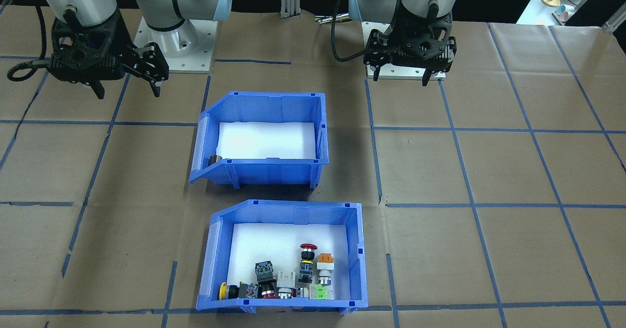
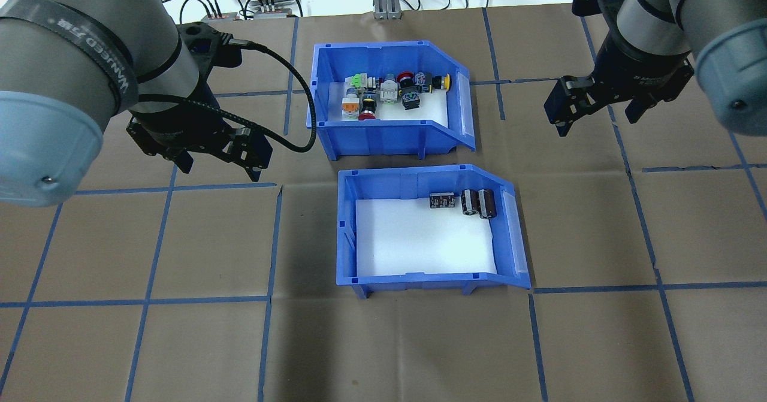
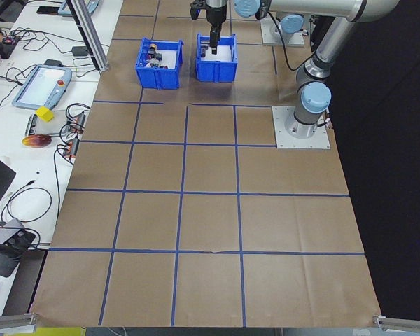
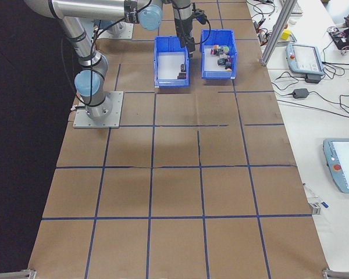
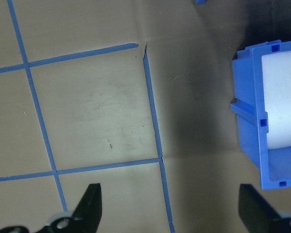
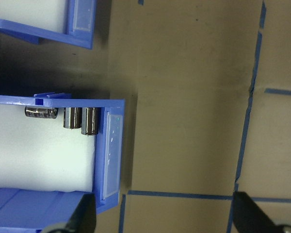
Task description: Place button box in front
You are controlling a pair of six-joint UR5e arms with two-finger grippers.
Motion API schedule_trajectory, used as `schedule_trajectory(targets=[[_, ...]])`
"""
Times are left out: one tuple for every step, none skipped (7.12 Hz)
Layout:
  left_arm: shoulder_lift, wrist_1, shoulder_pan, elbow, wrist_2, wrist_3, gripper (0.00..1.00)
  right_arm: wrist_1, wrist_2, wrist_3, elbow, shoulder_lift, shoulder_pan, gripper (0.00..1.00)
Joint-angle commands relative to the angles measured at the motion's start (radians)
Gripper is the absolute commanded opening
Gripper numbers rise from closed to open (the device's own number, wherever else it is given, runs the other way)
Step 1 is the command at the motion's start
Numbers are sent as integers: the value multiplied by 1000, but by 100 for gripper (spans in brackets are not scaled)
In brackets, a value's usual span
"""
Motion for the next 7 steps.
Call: schedule_trajectory(targets=[[0,10,0,0,1,-5,99,73,56,100,-3,4,-1,100],[0,10,0,0,1,-7,99,72,41,97,2,6,-1,100],[0,10,0,0,1,-7,99,72,36,97,-3,6,-1,100],[0,10,0,0,1,-7,99,72,36,97,-1,6,-1,100],[0,10,0,-1,1,-7,99,72,38,97,-1,6,-1,100],[0,10,0,-2,1,-7,99,72,38,97,0,6,-1,100],[0,10,0,-2,1,-8,99,72,39,97,0,6,-1,100]])
